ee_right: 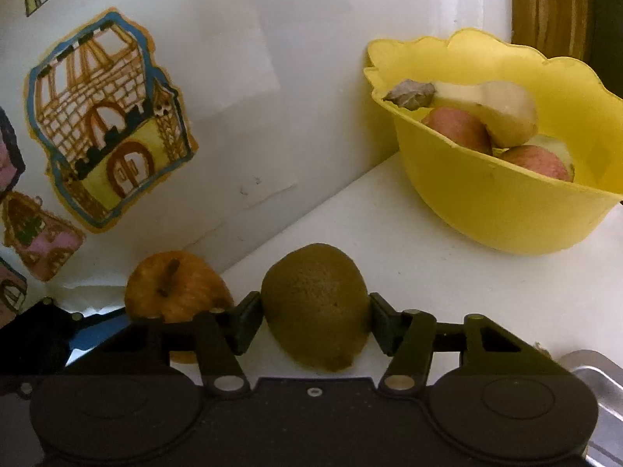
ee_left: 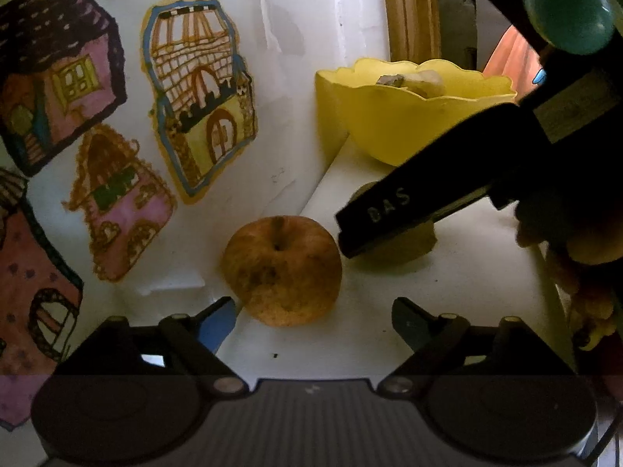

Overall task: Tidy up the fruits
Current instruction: 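Grasp the kiwi with the right tool while the left tool grasps the red apple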

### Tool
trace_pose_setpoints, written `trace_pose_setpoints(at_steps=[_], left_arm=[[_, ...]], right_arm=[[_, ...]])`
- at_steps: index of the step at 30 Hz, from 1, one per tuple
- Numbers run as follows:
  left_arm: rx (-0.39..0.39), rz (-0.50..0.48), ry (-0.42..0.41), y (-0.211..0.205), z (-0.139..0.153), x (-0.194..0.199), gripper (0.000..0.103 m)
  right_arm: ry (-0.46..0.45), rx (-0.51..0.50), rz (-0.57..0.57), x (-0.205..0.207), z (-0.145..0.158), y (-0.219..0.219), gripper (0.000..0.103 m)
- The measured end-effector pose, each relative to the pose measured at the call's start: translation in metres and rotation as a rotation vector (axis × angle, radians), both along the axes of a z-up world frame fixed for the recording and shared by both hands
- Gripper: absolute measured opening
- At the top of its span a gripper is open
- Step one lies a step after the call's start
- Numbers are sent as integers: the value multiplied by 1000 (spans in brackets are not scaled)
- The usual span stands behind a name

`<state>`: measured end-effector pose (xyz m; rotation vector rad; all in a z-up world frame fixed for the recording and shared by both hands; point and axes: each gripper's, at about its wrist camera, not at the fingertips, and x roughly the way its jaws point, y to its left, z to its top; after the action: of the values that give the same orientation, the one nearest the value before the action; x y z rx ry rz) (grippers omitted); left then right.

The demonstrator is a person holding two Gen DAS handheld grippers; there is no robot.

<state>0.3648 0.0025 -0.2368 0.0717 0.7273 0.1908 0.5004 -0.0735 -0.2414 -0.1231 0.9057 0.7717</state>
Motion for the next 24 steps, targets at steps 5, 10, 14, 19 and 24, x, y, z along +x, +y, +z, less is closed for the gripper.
trace_pose_setpoints(at_steps=[5, 10, 14, 19, 24], left_arm=[[-2, 4, 1, 1, -1, -5, 88], [2, 20, 3, -1, -3, -3, 87], [2, 45, 1, -1, -1, 3, 87], [-10, 72, 4, -1, 0, 10, 87], [0, 80, 2, -4, -2, 15, 88]], right_arm=[[11, 8, -47, -4, -2, -19, 59], [11, 13, -87, -9, 1, -36, 59], [16, -14, -97, -12, 3, -42, 59], [31, -20, -122, -17, 7, -42, 59], [35, -19, -134, -25, 8, -51, 59]])
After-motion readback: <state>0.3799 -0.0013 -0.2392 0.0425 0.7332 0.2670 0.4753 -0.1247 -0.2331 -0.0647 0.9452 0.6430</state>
